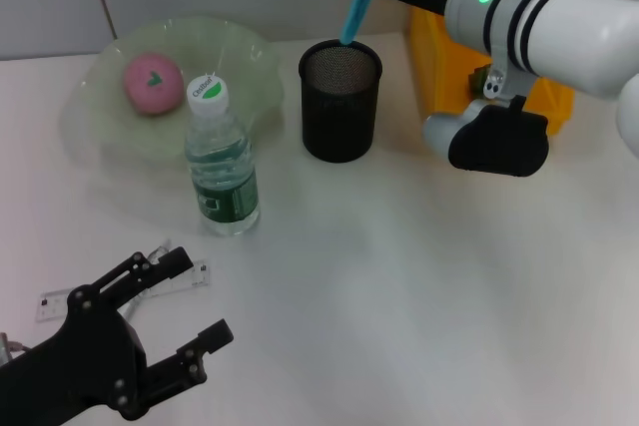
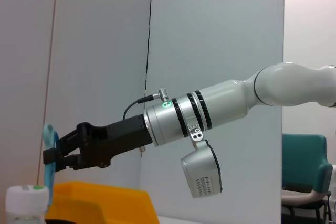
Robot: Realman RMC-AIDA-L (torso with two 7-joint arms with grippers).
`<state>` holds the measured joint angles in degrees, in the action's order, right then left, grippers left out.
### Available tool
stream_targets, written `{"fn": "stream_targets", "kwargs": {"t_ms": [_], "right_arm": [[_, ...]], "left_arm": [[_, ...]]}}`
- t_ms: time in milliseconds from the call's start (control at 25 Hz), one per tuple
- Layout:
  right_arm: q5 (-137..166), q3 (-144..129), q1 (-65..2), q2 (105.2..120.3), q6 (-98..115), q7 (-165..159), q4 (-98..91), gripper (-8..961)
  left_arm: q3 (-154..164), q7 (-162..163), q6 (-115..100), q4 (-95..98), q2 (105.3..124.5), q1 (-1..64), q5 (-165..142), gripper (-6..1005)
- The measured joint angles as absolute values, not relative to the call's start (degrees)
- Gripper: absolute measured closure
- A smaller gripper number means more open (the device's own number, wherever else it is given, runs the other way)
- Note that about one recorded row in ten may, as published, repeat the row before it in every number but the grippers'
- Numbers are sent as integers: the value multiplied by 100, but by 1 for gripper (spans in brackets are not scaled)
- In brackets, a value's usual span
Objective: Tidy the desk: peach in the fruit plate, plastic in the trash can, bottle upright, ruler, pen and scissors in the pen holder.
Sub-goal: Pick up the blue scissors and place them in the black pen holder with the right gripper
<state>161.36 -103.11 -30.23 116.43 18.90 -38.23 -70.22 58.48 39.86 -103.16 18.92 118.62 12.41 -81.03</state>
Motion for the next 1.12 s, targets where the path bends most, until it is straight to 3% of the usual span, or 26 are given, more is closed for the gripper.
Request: {"fn": "stream_targets", "kwargs": {"t_ms": [440,600,1120], "right_arm": [[16170,-10438,-3624,11611,1527,-3822,-5948,622],[16279,-10424,-3978,11694,1072,-3830,-5214,620],[16251,-10469,-4228,11826,1109,-4233,-4996,610]], "left_arm": [[5849,3982,-10223,1866,11856,1251,-8102,210],[5850,3981,-10185,1862,11856,1299,-8103,210],[5841,4019,-10083,1854,11836,1327,-8110,210]]}}
